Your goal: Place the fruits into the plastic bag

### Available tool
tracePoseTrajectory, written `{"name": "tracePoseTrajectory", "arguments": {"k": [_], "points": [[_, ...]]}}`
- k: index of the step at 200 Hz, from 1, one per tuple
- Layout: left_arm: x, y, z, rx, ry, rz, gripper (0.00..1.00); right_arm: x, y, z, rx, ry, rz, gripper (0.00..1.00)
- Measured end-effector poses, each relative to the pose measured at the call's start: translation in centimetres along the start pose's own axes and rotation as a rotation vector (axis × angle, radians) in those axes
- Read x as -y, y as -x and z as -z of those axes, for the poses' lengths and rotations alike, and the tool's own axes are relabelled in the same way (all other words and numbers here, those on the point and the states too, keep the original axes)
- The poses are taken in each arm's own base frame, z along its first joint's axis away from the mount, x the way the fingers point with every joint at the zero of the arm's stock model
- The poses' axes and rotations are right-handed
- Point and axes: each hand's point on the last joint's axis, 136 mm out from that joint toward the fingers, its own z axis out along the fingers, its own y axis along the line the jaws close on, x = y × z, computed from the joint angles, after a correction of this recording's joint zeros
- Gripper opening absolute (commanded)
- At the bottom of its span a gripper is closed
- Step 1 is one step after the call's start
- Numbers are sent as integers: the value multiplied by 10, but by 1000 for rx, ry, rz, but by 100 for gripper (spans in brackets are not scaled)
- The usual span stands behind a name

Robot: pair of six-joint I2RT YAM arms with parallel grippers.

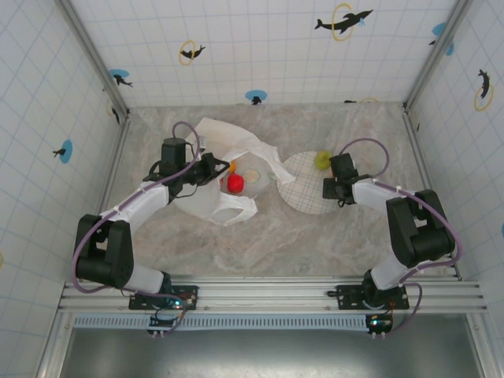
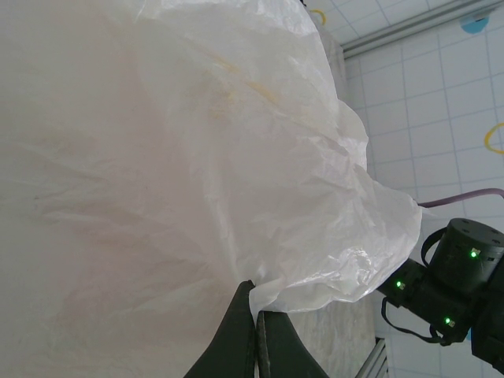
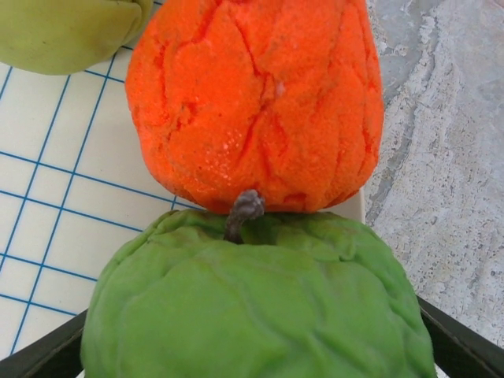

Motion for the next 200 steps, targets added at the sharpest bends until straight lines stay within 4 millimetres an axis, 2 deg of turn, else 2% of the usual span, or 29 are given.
{"name": "tracePoseTrajectory", "arguments": {"k": [52, 95, 113, 156, 200], "points": [[-1, -4, -4, -13, 1, 13, 0, -1, 5, 0, 20, 2, 12, 70], [12, -38, -27, -117, -16, -4, 0, -1, 7, 0, 28, 4, 22, 61], [17, -45, -31, -134, -24, -16, 0, -2, 7, 0, 30, 5, 25, 58], [22, -44, -34, -112, -25, -15, 0, -3, 10, 4, 40, 16, 27, 53], [31, -29, -35, -48, -46, 29, 0, -2, 25, 29, 130, 52, 5, 50]]}}
